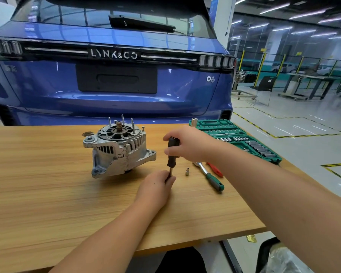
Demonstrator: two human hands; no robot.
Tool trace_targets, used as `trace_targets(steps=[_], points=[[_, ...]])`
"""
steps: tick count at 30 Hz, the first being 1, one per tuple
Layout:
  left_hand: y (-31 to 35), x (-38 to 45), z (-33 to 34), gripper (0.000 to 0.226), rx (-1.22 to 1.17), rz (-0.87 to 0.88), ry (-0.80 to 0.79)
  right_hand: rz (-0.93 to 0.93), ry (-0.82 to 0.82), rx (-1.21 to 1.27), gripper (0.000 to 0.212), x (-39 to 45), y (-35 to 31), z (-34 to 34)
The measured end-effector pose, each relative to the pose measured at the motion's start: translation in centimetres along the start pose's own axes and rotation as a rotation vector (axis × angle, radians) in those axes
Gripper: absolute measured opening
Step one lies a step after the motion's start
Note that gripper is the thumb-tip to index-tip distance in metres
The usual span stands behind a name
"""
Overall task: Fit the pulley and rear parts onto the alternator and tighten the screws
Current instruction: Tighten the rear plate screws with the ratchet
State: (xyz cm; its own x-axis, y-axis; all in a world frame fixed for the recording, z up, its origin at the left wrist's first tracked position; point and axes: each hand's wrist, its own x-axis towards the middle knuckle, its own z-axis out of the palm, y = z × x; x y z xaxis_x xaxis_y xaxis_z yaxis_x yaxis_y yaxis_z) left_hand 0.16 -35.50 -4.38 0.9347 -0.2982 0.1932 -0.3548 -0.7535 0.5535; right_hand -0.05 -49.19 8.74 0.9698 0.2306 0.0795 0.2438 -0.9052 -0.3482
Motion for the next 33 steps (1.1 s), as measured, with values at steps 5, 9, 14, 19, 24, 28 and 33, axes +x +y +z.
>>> trace_targets(steps=[5,9,14,19,24,28,33], points=[[-0.3,0.3,0.1,0.024,-0.032,0.004,0.01,0.352,0.222,0.463,0.039,0.6,4.4,0.7],[-0.6,0.5,0.3,0.025,-0.045,0.001,0.008,0.506,0.04,-0.199,0.018,1.1,7.5,4.1],[-0.7,0.6,0.4,0.028,-0.081,0.005,0.011,0.499,-0.138,-0.487,0.016,1.4,8.5,6.1],[-0.7,0.5,0.3,0.028,-0.067,0.009,0.006,0.552,-0.049,-0.313,0.029,1.4,8.6,6.1],[-0.5,0.2,0.1,0.026,-0.063,-0.001,0.005,0.499,0.079,0.189,0.052,0.0,7.3,2.2],[-0.3,-0.3,-0.2,0.028,-0.042,-0.024,0.012,0.237,0.131,0.253,0.045,-2.1,3.7,-1.4],[-0.2,-1.3,-0.5,0.026,-0.009,-0.041,0.033,0.026,0.048,0.284,0.029,-4.2,-1.3,-4.6]])
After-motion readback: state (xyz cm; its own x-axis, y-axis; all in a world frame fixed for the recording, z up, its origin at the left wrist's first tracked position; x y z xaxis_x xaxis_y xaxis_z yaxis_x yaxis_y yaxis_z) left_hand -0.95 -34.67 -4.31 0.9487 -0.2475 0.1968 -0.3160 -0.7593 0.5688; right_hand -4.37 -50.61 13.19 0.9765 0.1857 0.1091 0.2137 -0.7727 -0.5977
